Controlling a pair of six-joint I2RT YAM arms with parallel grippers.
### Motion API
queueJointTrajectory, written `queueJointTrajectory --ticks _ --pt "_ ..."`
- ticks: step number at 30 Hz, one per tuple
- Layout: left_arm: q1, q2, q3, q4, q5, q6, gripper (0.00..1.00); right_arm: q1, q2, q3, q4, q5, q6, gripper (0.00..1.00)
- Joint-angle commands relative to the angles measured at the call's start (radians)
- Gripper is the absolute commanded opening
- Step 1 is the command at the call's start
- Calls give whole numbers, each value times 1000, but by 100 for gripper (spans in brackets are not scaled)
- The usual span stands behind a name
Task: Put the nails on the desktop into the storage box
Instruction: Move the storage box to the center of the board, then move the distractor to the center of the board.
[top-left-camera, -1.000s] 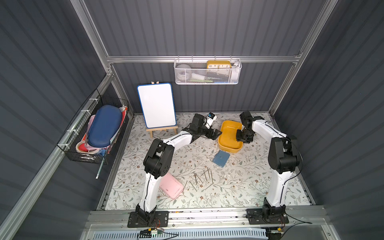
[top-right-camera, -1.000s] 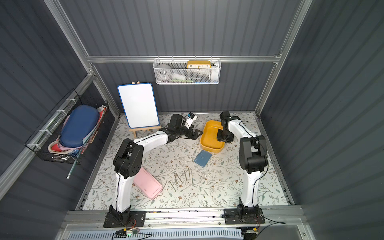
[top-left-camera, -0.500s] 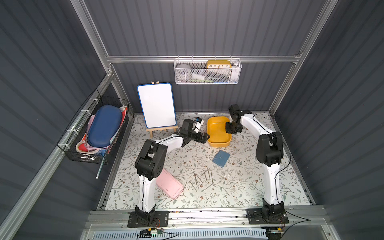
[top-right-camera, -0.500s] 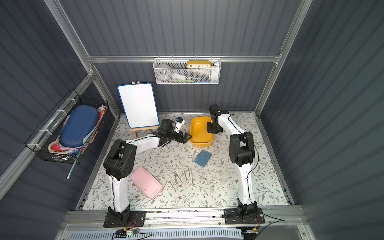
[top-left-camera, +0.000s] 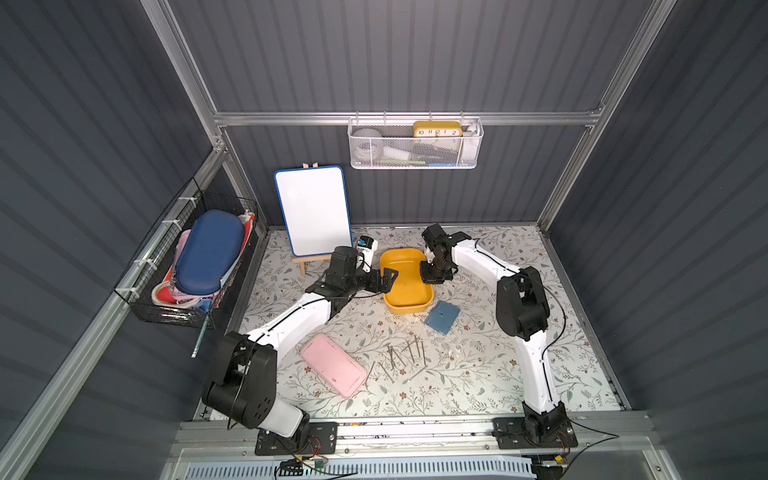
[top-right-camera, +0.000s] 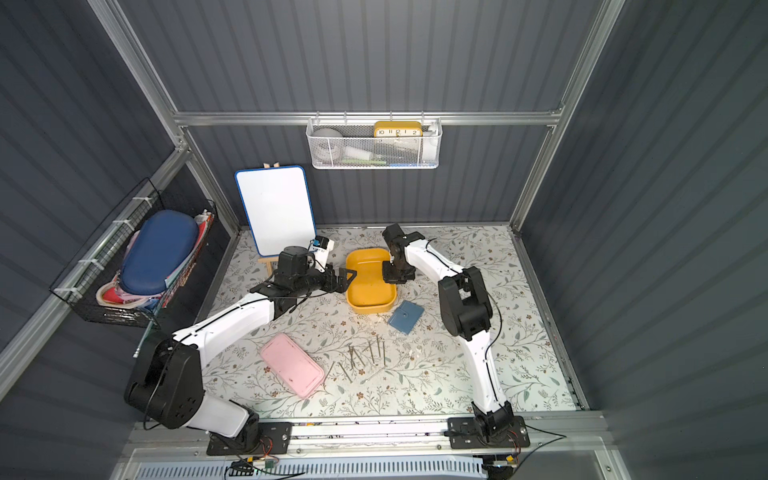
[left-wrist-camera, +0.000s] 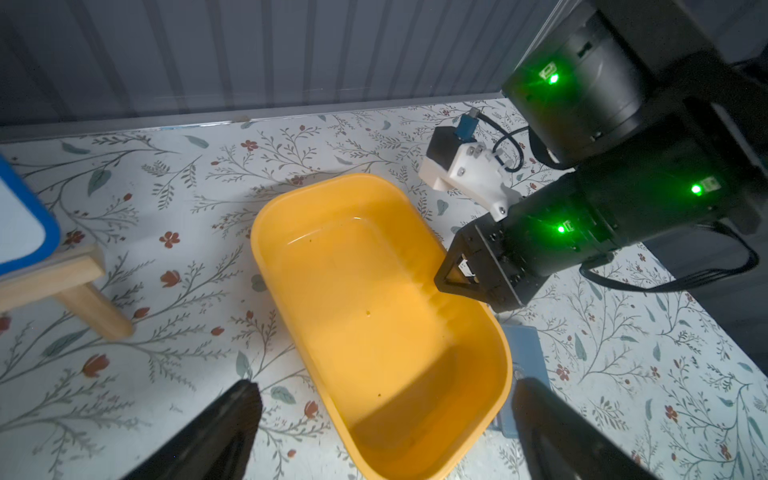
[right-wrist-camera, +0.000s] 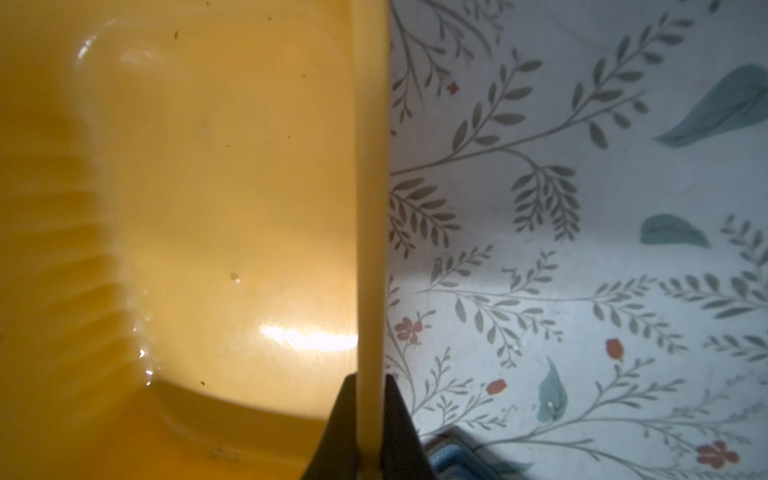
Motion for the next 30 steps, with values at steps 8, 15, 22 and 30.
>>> queueJointTrajectory --ticks 8,15,22,30 --pt "-79 -258 -222 -139 -142 -268 99 59 -189 -214 57 -62 101 48" --pt "-101 -403 -360 -230 -152 -467 97 60 -434 -430 113 -49 147 53" --pt "-159 -406 -448 -182 -132 -590 88 89 -529 -727 315 -124 287 40" --pt "-159 -373 -549 -197 -128 -702 73 88 -425 -738 284 -6 317 29"
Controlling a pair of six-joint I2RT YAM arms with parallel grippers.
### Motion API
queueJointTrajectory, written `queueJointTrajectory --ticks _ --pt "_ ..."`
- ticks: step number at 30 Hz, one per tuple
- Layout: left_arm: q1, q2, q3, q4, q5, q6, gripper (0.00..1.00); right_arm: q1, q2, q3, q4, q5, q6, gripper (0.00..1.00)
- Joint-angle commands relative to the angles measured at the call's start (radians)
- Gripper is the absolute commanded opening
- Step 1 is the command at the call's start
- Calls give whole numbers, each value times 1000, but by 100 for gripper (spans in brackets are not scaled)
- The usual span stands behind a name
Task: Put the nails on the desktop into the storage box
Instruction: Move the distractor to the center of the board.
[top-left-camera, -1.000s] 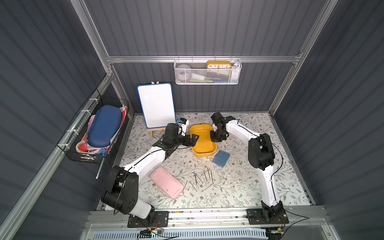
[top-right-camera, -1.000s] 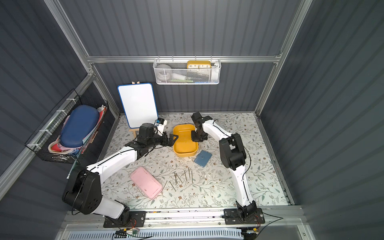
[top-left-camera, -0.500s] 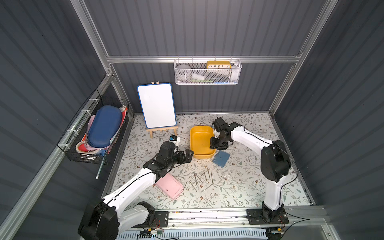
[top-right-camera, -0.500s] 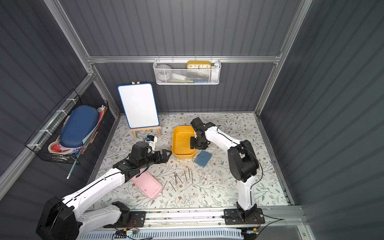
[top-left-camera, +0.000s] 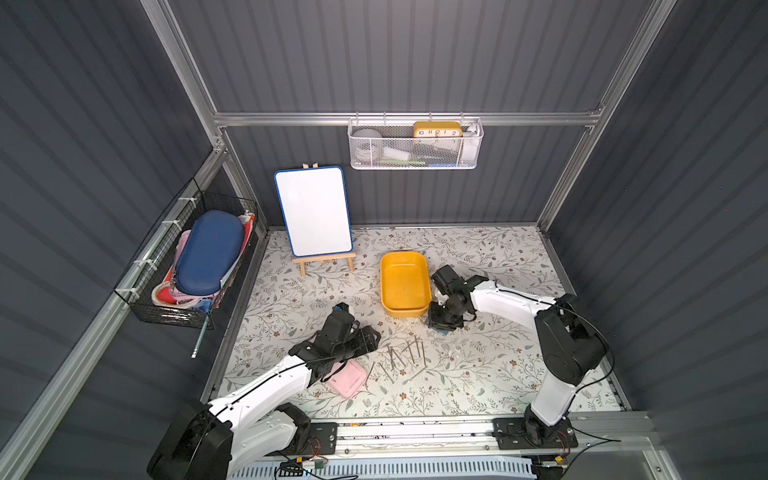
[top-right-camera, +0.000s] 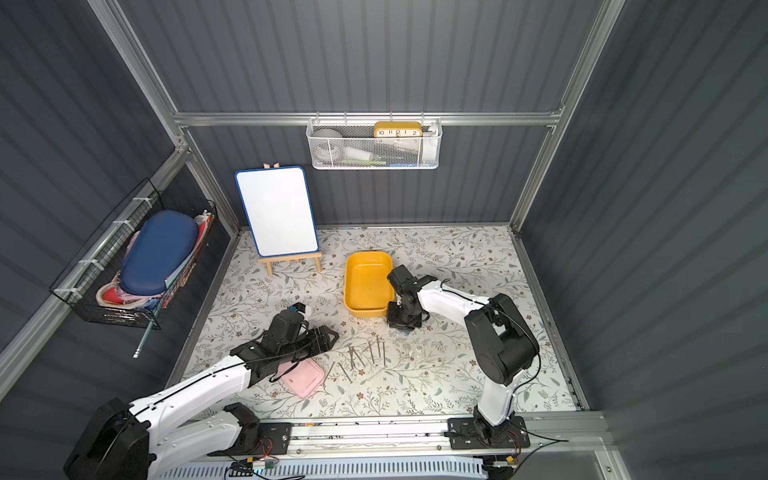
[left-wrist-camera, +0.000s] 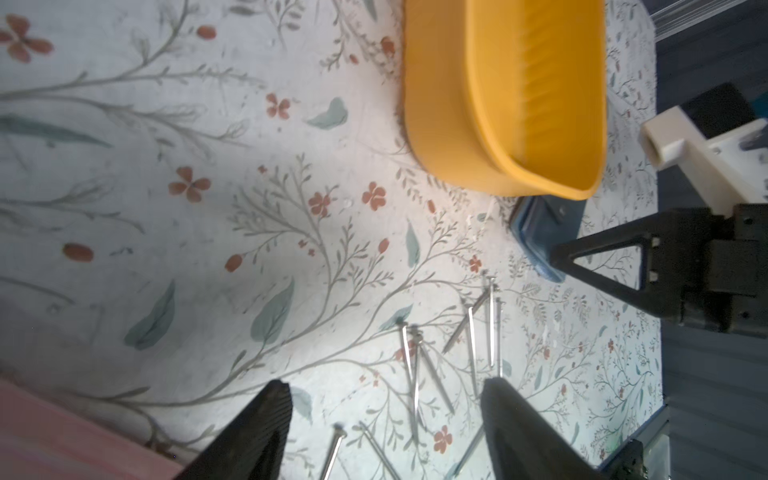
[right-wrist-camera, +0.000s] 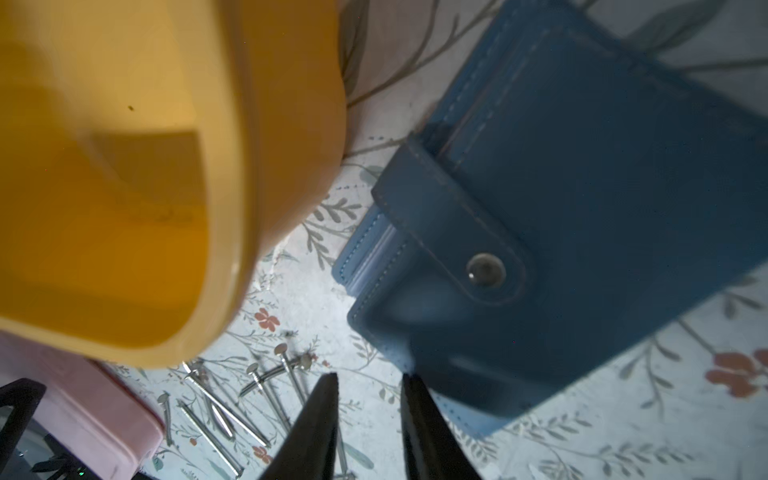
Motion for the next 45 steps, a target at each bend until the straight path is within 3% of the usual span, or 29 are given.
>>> queueJointTrajectory --ticks 1,6,9,16,19,22,24,26,28,31,33,37,41,45 --pt "-2 23 -28 -29 7 -81 72 -31 27 -9 -13 89 30 29" --pt "6 71 -17 -84 -82 -125 69 -166 59 -35 -56 169 15 29" --pt "62 103 5 -108 -126 -95 68 -278 67 -33 -55 169 3 31" --pt "406 103 108 -121 -172 147 69 -498 105 81 -85 146 -19 37" --pt "517 169 213 -128 -158 237 72 -531 104 149 -122 129 -53 42" --pt "522 199 306 -106 -184 294 77 -516 40 146 -104 83 -89 45" --pt "511 156 338 -64 -121 340 80 -498 -35 103 -78 54 -104 46" --pt "457 94 342 -23 -23 359 82 -462 -110 64 -70 28 -116 47" --pt "349 72 367 -82 -9 319 82 -410 -166 35 -95 39 -121 47" --pt "180 27 329 -178 37 174 70 -275 -247 -26 -120 -6 -125 40" --pt "103 -40 282 -250 -8 71 69 -133 -306 -66 -125 -43 -150 40" --pt "94 -197 305 -400 -155 -6 76 152 -410 -204 -14 -152 -61 33" --pt "102 -133 545 -503 -358 63 86 435 -395 -264 220 -154 2 34" --pt "193 -9 690 -445 -301 188 91 587 -202 -72 175 -110 -107 35"
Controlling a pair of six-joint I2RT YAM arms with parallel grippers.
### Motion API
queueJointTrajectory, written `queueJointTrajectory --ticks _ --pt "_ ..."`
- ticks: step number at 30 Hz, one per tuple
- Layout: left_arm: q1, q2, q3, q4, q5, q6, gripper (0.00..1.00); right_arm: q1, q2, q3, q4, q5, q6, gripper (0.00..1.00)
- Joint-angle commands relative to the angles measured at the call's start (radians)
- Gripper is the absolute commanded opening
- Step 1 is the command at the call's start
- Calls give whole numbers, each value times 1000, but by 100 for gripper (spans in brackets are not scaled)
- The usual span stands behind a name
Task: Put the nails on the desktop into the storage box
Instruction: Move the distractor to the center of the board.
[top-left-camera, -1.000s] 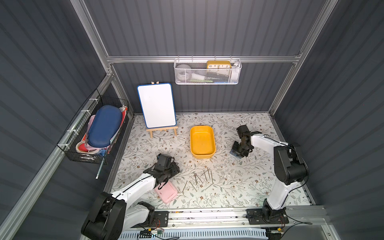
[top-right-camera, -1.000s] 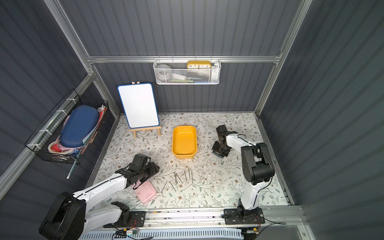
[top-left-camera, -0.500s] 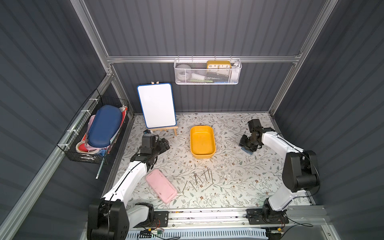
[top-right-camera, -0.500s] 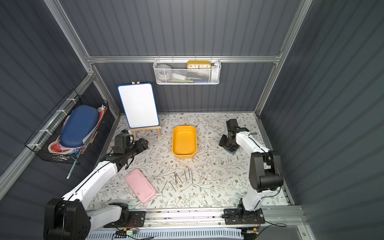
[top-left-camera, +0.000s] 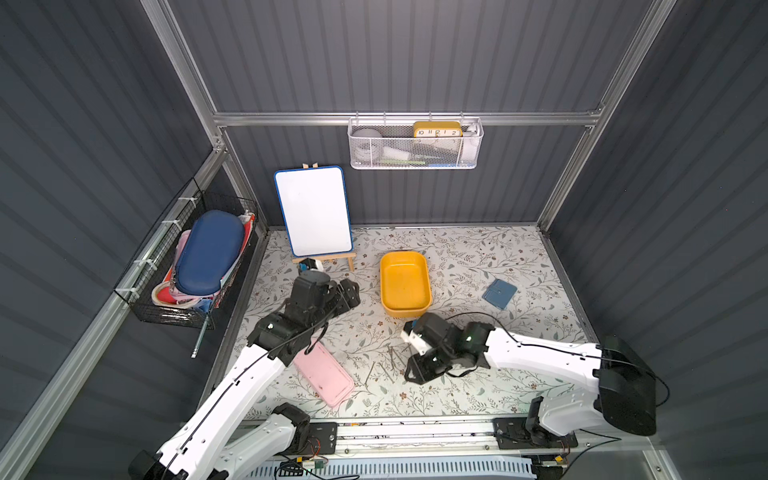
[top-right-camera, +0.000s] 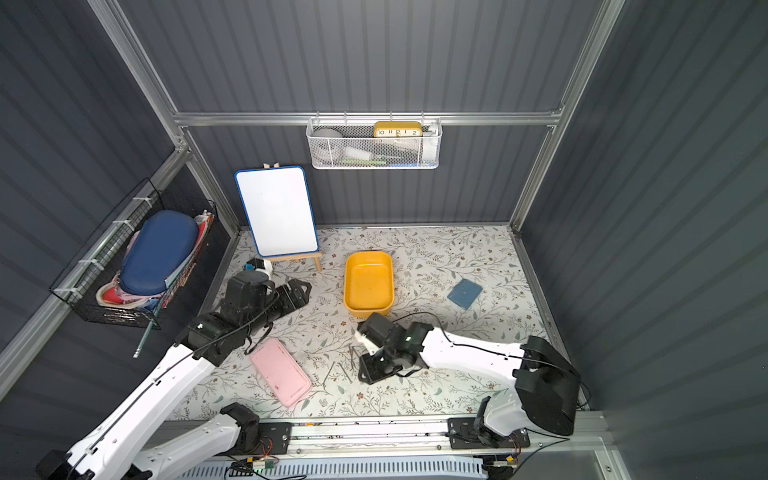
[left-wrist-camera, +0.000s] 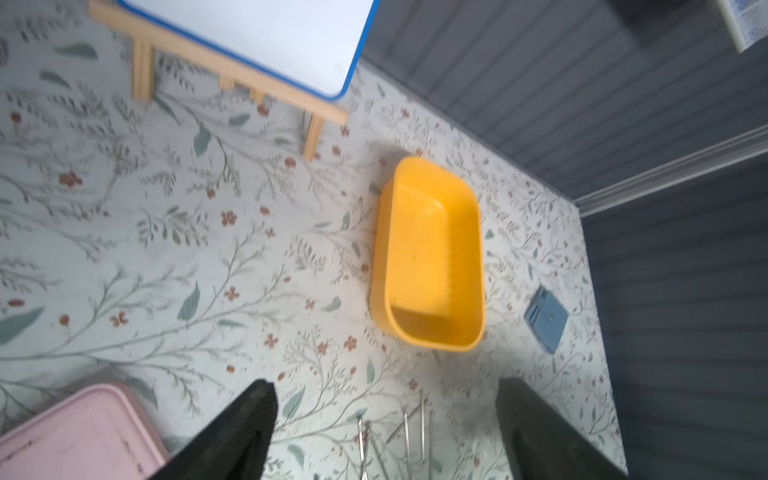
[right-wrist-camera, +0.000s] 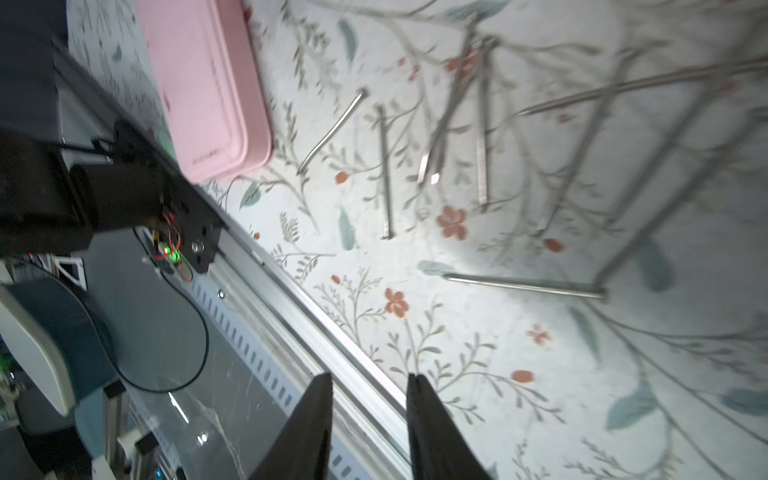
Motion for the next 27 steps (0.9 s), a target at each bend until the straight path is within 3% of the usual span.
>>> queueJointTrajectory --ticks 1,2,4,6,10,18,23,27 --pt "106 65 64 10 3 104 91 77 147 159 34 23 -81 34" --pt "153 64 65 34 36 113 93 100 190 205 23 26 -105 34" --pt "231 58 76 69 86 144 95 135 271 284 -15 45 -144 24" --pt "264 66 118 50 79 175 97 140 334 334 -20 34 -158 28" --pt "310 56 180 22 69 215 99 157 455 450 -74 11 -179 28" --pt "319 -22 198 -5 77 215 100 162 640 617 -147 -8 -170 28" --pt "319 -75 212 -34 82 224 99 121 821 895 -208 -14 -196 34" --pt "319 -121 215 -56 65 238 100 34 997 1218 -286 -126 -172 42"
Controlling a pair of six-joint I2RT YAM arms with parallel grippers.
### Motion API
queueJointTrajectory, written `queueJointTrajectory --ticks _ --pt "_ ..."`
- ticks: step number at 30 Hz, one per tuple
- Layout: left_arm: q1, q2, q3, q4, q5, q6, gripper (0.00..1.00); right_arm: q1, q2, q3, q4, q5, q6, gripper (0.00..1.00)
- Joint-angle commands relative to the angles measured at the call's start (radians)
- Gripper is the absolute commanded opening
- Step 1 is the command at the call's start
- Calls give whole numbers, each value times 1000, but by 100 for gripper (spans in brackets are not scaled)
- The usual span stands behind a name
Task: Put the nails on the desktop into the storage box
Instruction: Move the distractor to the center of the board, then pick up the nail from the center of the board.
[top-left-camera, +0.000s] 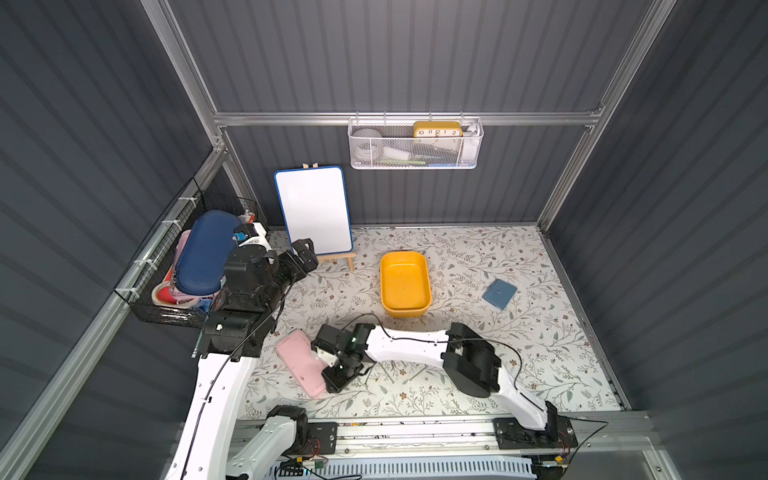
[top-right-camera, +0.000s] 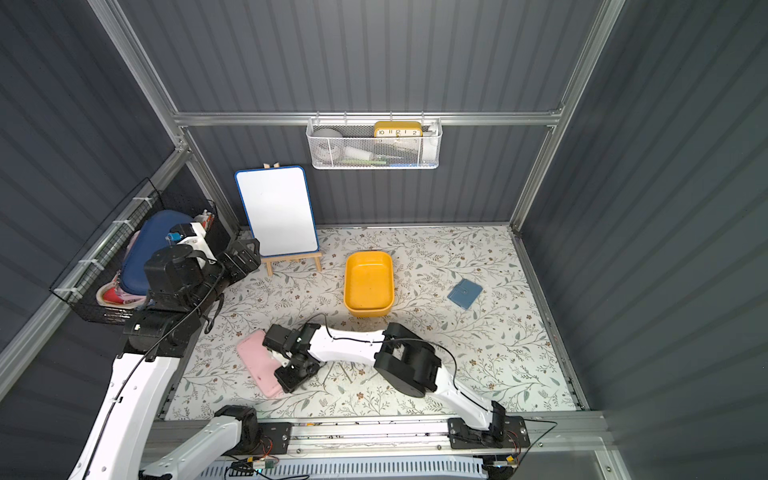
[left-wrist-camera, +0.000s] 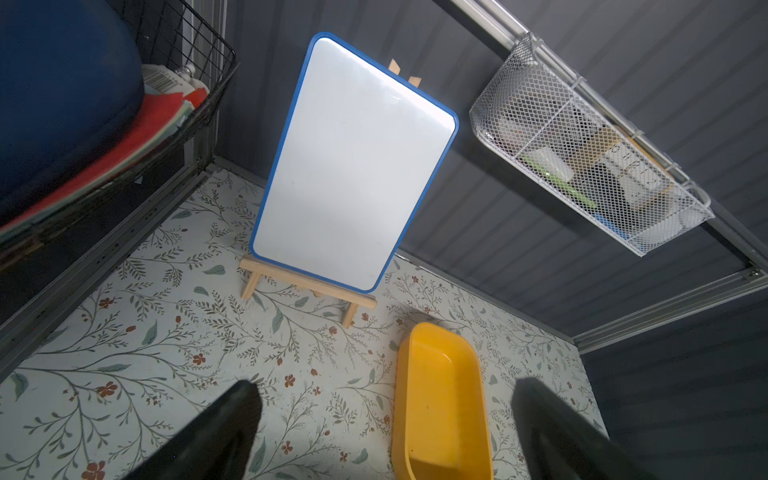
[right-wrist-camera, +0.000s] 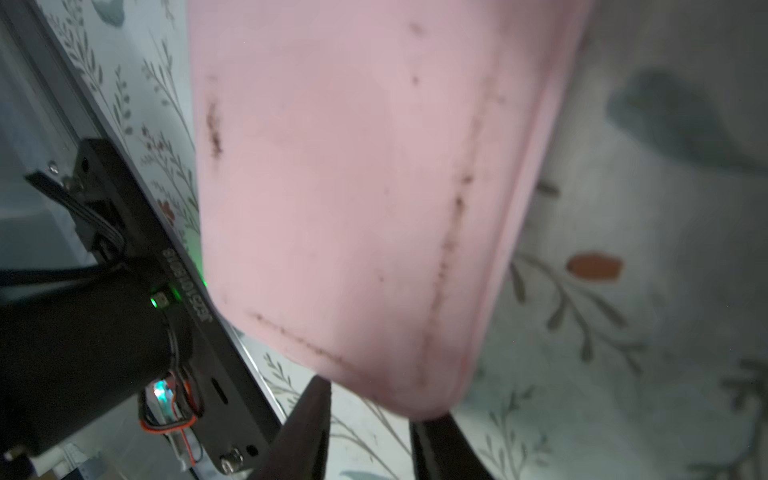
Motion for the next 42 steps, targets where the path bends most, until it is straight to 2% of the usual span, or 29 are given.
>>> queueJointTrajectory --ticks 1,3,5,8,10,12,14,15,17,19,21,24,28,33,42 --pt "3 -44 16 -33 2 34 99 -87 60 147 -52 -78 10 45" --pt "3 -56 1 -25 37 36 99 -102 28 144 -14 -119 5 50" --pt "3 -65 -25 -14 83 42 99 -106 -62 45 18 -131 9 52" --pt "2 -82 -94 12 115 79 100 -111 -325 -345 203 -119 75 53" --pt "2 -92 -139 25 162 55 100 -127 -523 -616 328 -127 145 54" --pt "1 -112 -208 86 233 33 100 -133 -684 -796 367 -103 188 57" --pt "-2 -110 -271 146 280 23 100 -133 -809 -905 347 -81 210 59" --pt "-2 -91 -286 161 313 24 99 -133 -865 -932 286 -30 215 59" --pt "-15 -39 -307 197 395 37 99 -143 -947 -974 151 158 258 58" --pt "-85 19 -318 218 395 58 100 -173 -997 -1002 18 326 305 56" --pt "-223 99 -295 208 291 86 100 -219 -1018 -1038 -47 384 331 55" --pt "-316 272 -238 184 272 110 98 -270 -995 -1064 -37 405 325 55" --pt "-324 412 -223 223 268 110 94 -308 -897 -1021 -66 424 309 53" --pt "-327 556 -162 276 321 119 90 -335 -789 -991 -61 445 287 47" --pt "-332 654 -130 326 333 158 88 -357 -693 -924 -33 426 262 44"
